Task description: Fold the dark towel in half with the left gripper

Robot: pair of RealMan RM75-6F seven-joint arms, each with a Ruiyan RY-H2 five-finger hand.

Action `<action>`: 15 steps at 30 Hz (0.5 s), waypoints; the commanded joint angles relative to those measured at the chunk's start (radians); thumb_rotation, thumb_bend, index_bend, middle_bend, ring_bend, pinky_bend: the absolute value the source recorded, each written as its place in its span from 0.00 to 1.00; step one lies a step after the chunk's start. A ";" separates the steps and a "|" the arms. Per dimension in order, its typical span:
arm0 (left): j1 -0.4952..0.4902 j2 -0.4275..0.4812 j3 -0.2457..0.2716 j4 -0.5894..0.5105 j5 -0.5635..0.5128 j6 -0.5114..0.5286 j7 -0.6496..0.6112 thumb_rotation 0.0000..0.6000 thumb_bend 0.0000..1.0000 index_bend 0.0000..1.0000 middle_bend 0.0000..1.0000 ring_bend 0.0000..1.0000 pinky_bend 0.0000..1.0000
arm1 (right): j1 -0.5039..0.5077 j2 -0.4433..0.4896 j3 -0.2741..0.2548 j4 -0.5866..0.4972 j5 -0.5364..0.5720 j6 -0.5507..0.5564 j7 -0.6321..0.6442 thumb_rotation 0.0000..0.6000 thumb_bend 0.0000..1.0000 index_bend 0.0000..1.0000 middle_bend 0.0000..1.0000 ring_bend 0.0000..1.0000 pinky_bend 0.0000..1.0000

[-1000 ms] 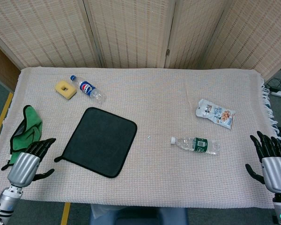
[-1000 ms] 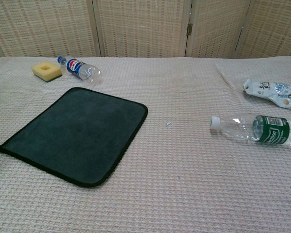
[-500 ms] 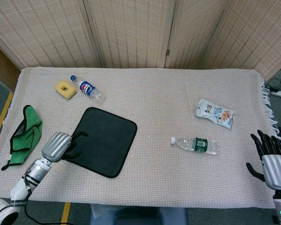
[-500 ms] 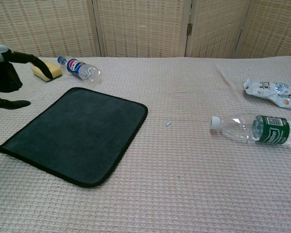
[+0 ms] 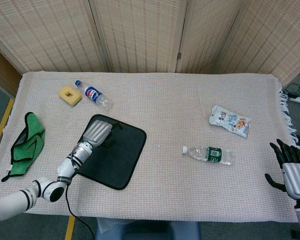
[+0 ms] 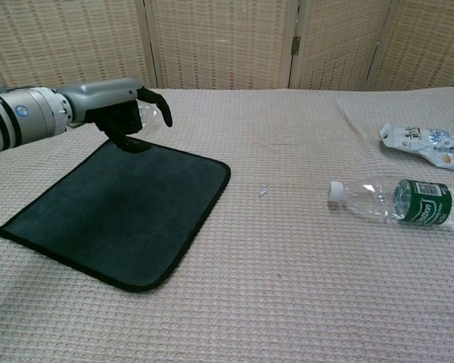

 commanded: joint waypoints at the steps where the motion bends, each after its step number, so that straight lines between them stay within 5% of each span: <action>1: -0.060 -0.077 -0.004 0.123 -0.008 -0.043 -0.038 1.00 0.41 0.38 1.00 1.00 1.00 | -0.005 0.009 0.000 0.008 0.012 -0.004 0.019 1.00 0.35 0.00 0.00 0.00 0.00; 15: -0.186 -0.267 0.015 0.538 -0.012 -0.205 -0.193 1.00 0.41 0.38 1.00 1.00 1.00 | -0.005 0.012 0.007 0.054 0.067 -0.050 0.080 1.00 0.35 0.00 0.00 0.00 0.00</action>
